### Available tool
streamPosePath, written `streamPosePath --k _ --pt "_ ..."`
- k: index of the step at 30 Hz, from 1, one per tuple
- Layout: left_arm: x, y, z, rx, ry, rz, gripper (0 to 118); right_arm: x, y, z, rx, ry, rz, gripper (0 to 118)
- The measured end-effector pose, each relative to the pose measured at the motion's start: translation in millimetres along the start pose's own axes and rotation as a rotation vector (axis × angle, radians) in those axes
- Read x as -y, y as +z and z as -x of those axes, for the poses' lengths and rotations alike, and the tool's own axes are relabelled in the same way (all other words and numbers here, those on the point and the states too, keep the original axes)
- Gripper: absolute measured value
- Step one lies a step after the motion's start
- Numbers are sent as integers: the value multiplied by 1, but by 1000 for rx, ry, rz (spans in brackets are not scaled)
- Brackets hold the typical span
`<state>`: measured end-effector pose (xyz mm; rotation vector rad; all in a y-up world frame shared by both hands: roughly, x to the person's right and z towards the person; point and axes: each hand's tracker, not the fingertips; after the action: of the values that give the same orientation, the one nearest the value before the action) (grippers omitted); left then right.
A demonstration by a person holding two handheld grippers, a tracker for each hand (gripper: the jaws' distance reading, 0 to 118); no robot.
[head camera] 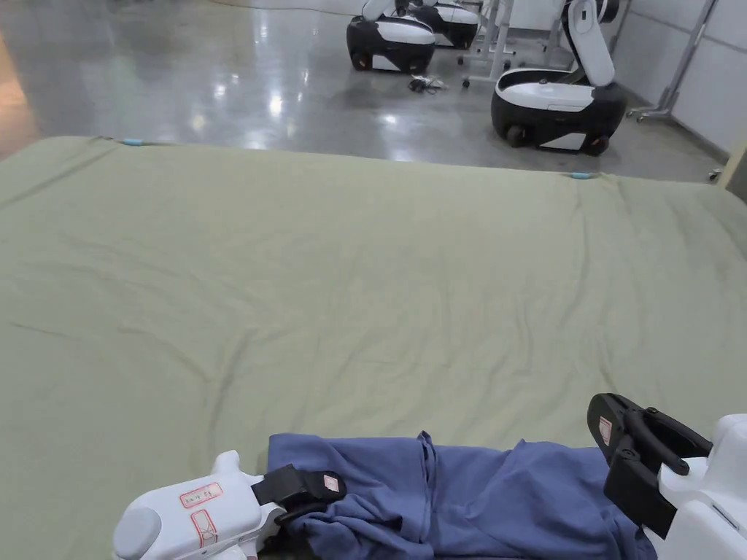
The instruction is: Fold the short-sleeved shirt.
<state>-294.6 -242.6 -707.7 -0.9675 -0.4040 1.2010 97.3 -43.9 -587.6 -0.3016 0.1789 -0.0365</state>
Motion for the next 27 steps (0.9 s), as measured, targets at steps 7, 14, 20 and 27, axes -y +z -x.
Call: streamPosePath --k 7,14,20,27 --pt "-29 71 -25 -270 -206 -195 14 1 2 -8 -18 -14 -9 11" --pt "34 40 -121 -538 -641 -264 14 5 1 -21 -46 -42 -17 11" --pt "123 -74 -192 -571 -981 -132 14 10 14 -44 -22 -27 -34 11" --pt "181 -196 -174 -796 -1190 -10 16 19 26 -81 4 -54 -20 11"
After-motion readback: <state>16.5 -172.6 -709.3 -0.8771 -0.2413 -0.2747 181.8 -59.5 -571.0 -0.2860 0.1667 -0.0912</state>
